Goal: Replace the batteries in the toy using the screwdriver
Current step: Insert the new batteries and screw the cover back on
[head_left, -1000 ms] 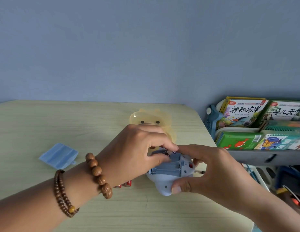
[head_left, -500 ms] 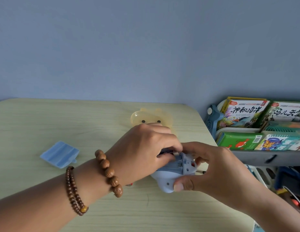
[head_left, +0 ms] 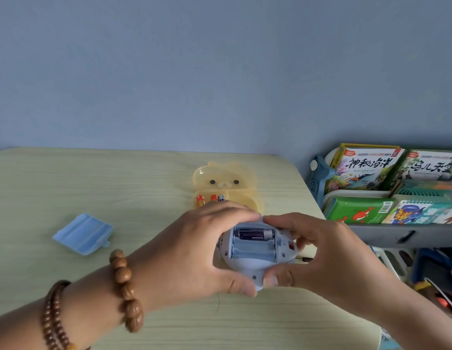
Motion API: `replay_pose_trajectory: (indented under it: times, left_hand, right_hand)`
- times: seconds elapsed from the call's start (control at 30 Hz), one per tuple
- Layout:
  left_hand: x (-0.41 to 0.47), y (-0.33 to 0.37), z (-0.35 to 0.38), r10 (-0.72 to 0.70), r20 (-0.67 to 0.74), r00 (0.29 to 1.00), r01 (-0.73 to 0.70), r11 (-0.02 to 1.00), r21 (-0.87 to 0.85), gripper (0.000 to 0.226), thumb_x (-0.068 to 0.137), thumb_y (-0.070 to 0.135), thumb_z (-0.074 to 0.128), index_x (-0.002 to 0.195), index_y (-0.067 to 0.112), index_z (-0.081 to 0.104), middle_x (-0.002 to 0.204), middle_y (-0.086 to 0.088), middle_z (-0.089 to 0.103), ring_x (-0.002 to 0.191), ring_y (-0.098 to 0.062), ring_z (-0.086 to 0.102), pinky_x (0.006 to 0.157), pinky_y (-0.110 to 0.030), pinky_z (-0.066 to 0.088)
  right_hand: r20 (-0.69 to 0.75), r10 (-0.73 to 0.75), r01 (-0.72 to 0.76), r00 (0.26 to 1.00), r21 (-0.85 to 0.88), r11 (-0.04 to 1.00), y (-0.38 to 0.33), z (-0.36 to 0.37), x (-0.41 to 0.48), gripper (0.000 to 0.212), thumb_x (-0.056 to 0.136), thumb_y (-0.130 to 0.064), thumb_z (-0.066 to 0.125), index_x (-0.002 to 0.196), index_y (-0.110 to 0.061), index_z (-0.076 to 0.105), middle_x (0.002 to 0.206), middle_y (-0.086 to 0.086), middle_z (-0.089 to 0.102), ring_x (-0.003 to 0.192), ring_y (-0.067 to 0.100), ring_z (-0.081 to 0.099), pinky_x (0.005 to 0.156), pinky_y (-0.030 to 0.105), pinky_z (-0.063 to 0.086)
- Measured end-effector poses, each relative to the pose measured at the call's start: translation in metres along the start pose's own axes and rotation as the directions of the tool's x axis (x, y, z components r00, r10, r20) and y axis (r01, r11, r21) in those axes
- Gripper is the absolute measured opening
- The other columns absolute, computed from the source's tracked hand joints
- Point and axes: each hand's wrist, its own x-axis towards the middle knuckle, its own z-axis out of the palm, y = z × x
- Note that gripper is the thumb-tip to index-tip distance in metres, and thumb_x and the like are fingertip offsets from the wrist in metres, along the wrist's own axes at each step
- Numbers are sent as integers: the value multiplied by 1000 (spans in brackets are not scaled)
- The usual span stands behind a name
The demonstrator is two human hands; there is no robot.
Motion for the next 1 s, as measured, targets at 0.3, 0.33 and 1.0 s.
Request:
replay_pose_trajectory:
  times: [0.3, 0.33, 1.0]
  left_hand:
    - [-1, 1, 8, -34, -84, 996, 31, 999, -43, 90, 43, 55, 95, 126, 37, 66, 125, 31, 61, 121, 14, 50, 100, -2, 34]
    - [0, 2, 8, -31, -87, 996, 28, 999, -41, 89, 43, 55, 95, 125, 37, 67, 124, 31, 61, 120, 13, 51, 100, -2, 34]
    - [-1, 4, 8, -49, -116, 992, 42, 997, -67, 83, 49, 52, 94, 126, 33, 68, 124, 28, 63, 117, 14, 53, 98, -1, 36]
  right_hand:
    - [-15, 214, -189, 977, 405, 895, -10, 3, 18, 6, 84, -30, 75, 87, -26, 78, 80, -6, 80, 66, 4, 67, 68, 26, 49]
    - [-28, 245, -212, 969, 413, 886, -11, 6, 20, 5, 82, -28, 77, 85, -24, 77, 76, -4, 80, 62, 6, 65, 64, 26, 48]
    - [56, 79, -82, 995, 51, 995, -9, 2, -4, 87, 50, -57, 91, 126, -61, 49, 117, -31, 67, 99, 0, 68, 86, 26, 56]
